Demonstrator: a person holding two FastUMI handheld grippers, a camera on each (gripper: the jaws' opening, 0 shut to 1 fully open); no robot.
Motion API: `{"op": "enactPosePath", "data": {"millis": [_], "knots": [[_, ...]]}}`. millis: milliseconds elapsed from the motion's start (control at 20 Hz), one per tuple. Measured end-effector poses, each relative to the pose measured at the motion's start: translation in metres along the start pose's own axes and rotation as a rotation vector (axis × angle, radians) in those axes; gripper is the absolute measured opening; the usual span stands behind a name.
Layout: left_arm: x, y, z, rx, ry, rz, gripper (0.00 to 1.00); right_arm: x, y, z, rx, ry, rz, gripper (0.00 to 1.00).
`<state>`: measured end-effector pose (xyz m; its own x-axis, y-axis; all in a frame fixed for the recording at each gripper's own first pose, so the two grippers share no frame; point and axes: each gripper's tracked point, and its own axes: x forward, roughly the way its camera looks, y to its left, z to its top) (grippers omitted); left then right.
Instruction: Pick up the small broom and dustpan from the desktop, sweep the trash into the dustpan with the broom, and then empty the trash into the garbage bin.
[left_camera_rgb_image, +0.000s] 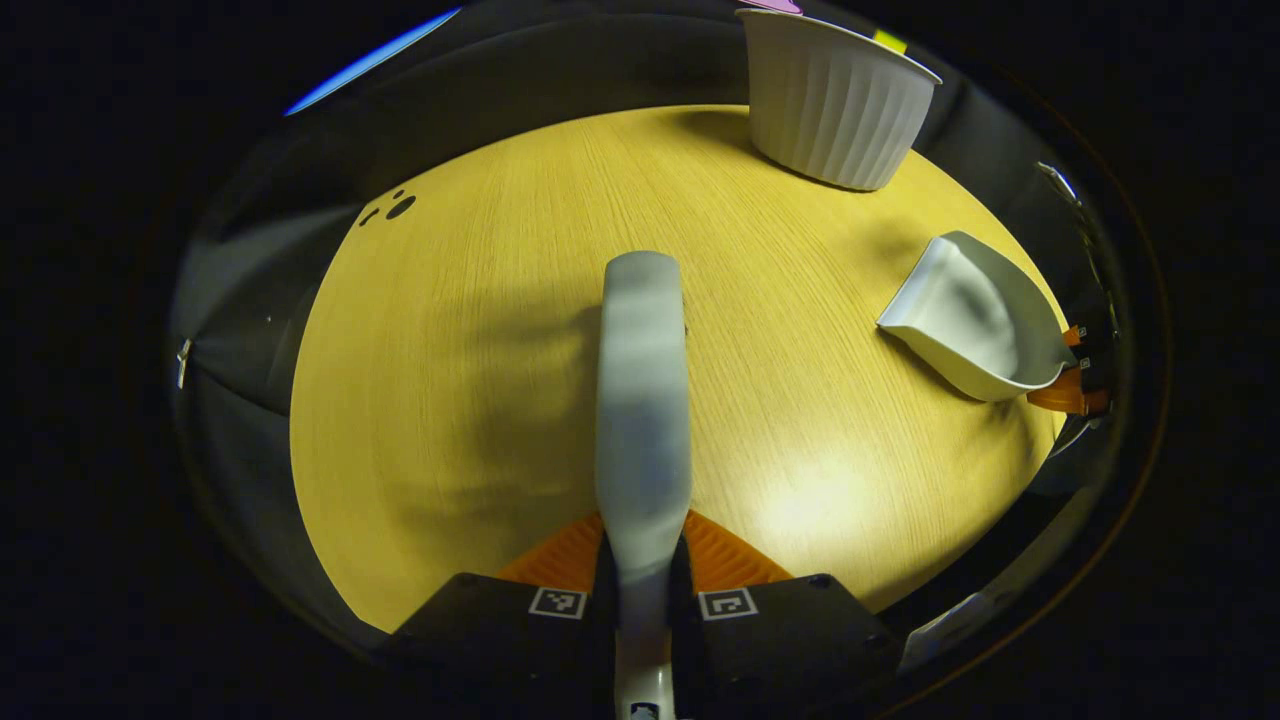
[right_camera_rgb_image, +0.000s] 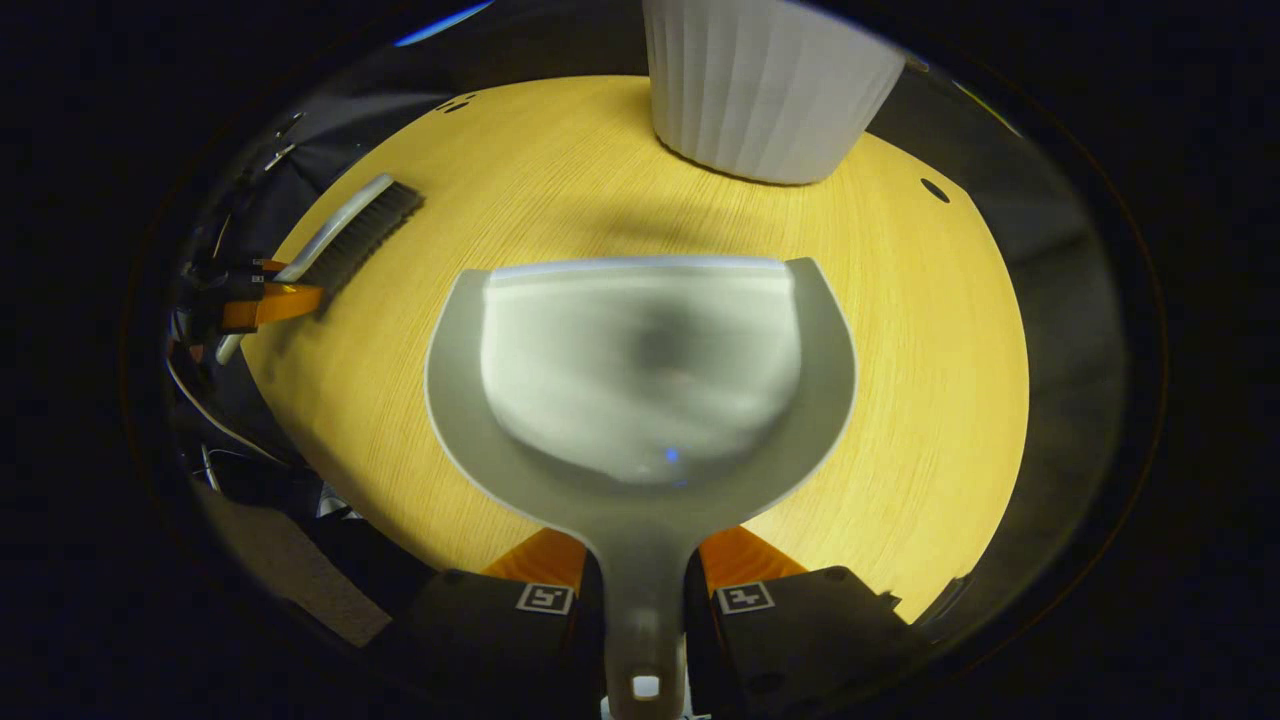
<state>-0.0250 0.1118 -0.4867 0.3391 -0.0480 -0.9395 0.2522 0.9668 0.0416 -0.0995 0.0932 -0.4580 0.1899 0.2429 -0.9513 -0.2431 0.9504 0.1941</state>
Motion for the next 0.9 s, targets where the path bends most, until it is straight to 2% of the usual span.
{"op": "enactPosePath", "data": {"millis": [50, 150, 250, 350, 400, 450, 500, 550, 650, 850, 900], "knots": [[0.0, 0.0, 0.0, 0.002, 0.0, -0.002, 0.27, 0.001, 0.0, 0.0, -0.002, -0.005, -0.001, 0.41], [0.004, 0.002, 0.001, 0.006, 0.003, 0.004, 0.27, 0.002, 0.0, -0.003, -0.012, 0.002, 0.001, 0.34], [0.005, 0.002, 0.001, 0.013, 0.0, 0.008, 0.28, 0.001, 0.002, -0.008, -0.019, 0.02, 0.011, 0.41], [0.003, 0.002, 0.002, 0.025, -0.007, 0.011, 0.3, 0.003, 0.002, -0.01, -0.027, 0.025, 0.014, 0.42], [0.003, 0.003, 0.005, 0.037, -0.012, 0.014, 0.29, 0.002, 0.003, -0.011, -0.024, 0.028, 0.016, 0.46], [0.003, 0.002, 0.008, 0.051, -0.015, 0.022, 0.24, -0.001, 0.003, -0.012, -0.018, 0.033, 0.022, 0.42], [0.0, 0.003, 0.008, 0.065, -0.017, 0.031, 0.24, -0.003, 0.005, -0.011, -0.011, 0.033, 0.03, 0.42], [-0.002, 0.006, 0.009, 0.075, -0.021, 0.041, 0.31, -0.008, 0.005, -0.011, -0.002, 0.032, 0.037, 0.46], [-0.009, 0.009, 0.011, 0.082, -0.03, 0.054, 0.33, -0.02, 0.006, -0.008, 0.007, 0.018, 0.051, 0.42], [-0.03, 0.01, 0.012, 0.054, -0.065, 0.064, 0.33, -0.053, 0.001, 0.004, 0.017, -0.052, 0.062, 0.42], [-0.037, 0.01, 0.013, 0.049, -0.083, 0.074, 0.29, -0.064, 0.002, 0.01, 0.026, -0.082, 0.067, 0.46]]}}
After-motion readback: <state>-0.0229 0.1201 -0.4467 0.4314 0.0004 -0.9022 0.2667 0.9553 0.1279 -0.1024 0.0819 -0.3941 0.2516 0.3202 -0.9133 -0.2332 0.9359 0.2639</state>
